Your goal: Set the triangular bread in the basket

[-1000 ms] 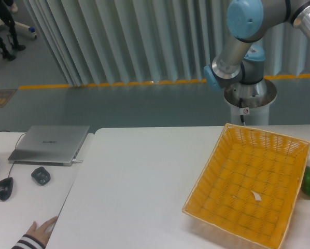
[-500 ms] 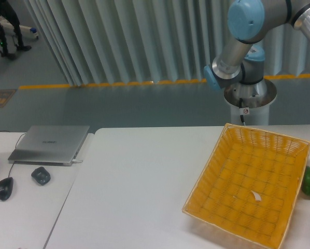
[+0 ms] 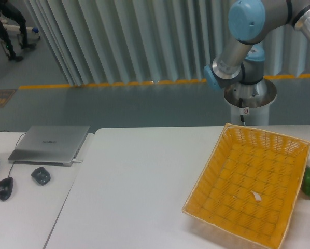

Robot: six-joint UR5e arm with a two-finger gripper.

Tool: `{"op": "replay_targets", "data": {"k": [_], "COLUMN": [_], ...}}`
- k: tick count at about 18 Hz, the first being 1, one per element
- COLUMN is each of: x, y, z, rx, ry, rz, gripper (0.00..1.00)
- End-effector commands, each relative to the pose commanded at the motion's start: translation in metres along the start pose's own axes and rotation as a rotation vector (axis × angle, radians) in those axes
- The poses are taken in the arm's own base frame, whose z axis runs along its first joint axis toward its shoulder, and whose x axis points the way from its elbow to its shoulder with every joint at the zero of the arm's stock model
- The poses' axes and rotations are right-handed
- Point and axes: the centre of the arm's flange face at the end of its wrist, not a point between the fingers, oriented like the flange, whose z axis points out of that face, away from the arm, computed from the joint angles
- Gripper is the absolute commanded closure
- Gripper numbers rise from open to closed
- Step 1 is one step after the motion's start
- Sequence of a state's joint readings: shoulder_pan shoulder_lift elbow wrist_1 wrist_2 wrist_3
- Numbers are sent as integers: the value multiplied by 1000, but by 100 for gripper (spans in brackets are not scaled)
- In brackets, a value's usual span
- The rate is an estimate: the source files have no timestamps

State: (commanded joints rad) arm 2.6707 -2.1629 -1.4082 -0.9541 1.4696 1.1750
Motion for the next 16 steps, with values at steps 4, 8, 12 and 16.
{"op": "replay_targets", "data": {"k": [4, 8, 12, 16], "x": [2, 27, 65, 111], "y": [-3, -7, -6, -42], "z": [-29, -86, -129, -148], "rx": [21, 81, 116, 142], "ry": [-29, -33, -15, 0], "rz": [4, 5, 4, -17], "gripper": [93, 93, 93, 92]}}
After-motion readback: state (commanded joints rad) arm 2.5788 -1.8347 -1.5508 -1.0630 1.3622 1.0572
